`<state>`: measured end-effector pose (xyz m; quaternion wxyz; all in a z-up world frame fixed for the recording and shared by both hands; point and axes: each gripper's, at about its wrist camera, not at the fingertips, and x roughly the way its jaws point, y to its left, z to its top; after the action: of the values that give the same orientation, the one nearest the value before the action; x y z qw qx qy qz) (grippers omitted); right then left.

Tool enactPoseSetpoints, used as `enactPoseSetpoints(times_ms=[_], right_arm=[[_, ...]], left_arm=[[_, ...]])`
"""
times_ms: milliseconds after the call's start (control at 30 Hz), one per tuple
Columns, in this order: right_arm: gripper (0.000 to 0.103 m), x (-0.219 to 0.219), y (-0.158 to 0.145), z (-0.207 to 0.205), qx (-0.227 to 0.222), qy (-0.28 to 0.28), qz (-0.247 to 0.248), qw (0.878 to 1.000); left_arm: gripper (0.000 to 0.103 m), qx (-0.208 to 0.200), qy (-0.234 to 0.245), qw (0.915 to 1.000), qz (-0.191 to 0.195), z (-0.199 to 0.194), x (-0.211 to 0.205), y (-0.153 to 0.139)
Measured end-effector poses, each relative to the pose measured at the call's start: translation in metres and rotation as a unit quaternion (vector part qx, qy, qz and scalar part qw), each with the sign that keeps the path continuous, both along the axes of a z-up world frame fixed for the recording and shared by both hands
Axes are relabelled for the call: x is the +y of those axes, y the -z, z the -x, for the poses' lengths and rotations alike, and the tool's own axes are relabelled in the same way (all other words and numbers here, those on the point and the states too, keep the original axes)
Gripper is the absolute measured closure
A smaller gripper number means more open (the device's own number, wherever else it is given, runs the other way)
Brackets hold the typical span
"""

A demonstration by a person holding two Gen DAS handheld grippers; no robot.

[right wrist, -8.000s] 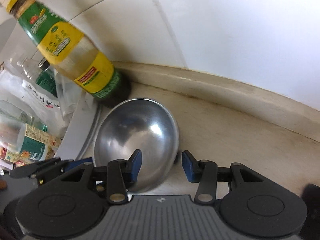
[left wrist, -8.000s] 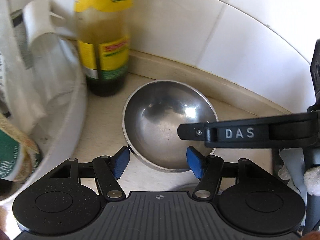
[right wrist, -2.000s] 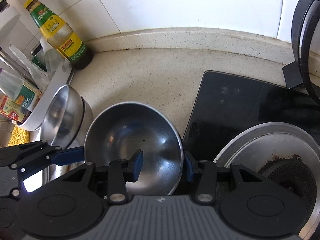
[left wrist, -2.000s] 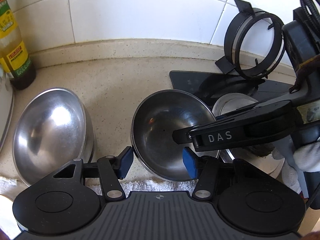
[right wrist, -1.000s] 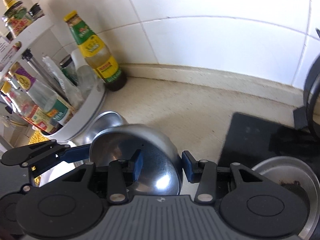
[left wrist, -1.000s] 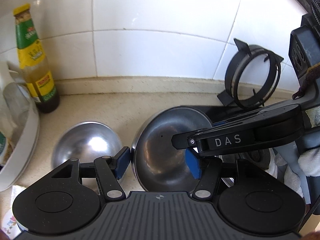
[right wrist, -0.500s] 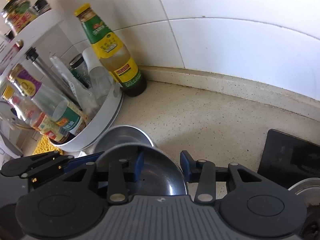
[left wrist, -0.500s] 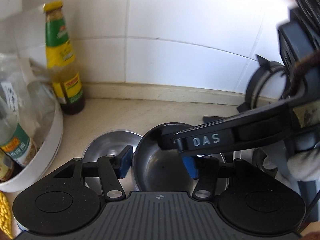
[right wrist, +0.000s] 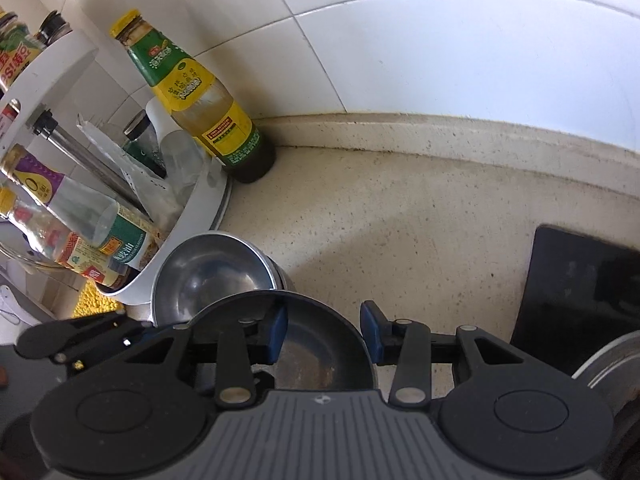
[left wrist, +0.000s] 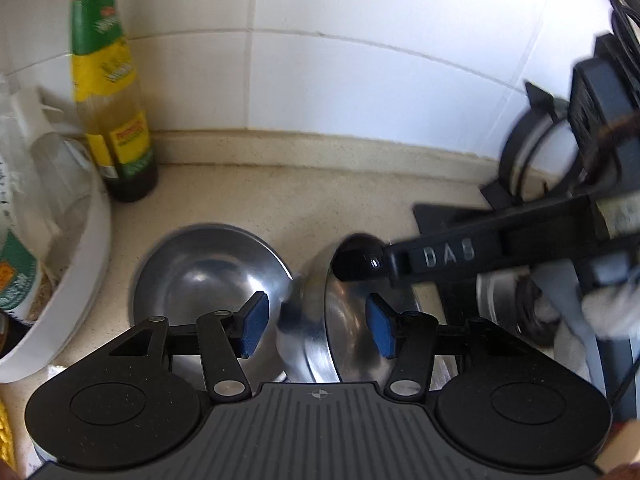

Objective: Organize plates and bowls
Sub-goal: 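Grip the rim of the three nested steel bowls with both grippers, then lift the nested steel bowls off the counter with both grippers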

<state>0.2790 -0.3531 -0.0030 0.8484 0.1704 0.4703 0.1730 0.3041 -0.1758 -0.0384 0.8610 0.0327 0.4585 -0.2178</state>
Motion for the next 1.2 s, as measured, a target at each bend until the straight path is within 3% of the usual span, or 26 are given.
enactPoseSetpoints(times_ms=[100,200,400,600,733,967,1033,1100,1200], right_arm=[[0.058,-0.004,0.003,0.003,0.007,0.003,-0.011,1.0],[0.058,-0.008,0.006,0.006,0.013,0.008,-0.018,1.0],[0.058,-0.014,0.005,0.012,0.014,0.016,-0.022,1.0],[0.058,-0.019,0.008,0.026,0.014,0.023,-0.015,1.0],[0.058,-0.035,0.01,0.042,0.024,0.031,-0.015,0.999],[0.058,-0.046,0.024,0.052,0.043,0.051,0.002,0.998],[0.057,-0.043,0.029,0.053,0.051,0.04,0.013,0.998],[0.057,-0.043,0.035,0.058,0.061,0.032,0.014,0.998],[0.057,-0.043,0.04,0.07,0.063,0.021,0.023,0.998]], left_arm=[[0.036,0.001,0.017,0.9997,-0.016,0.005,-0.011,0.007],[0.039,0.01,0.021,0.9995,-0.024,0.005,-0.014,0.013],[0.062,0.015,0.032,0.999,-0.028,0.002,-0.007,0.014],[0.071,0.013,0.049,0.9982,-0.032,0.001,-0.01,0.019],[0.07,0.017,0.066,0.9968,-0.042,0.009,-0.021,0.021],[0.069,0.04,0.098,0.994,-0.029,0.018,-0.047,0.028],[0.064,0.044,0.102,0.993,-0.041,0.021,-0.053,0.034],[0.052,0.046,0.1,0.9926,-0.053,0.024,-0.052,0.038],[0.048,0.04,0.1,0.991,-0.08,0.031,-0.047,0.044]])
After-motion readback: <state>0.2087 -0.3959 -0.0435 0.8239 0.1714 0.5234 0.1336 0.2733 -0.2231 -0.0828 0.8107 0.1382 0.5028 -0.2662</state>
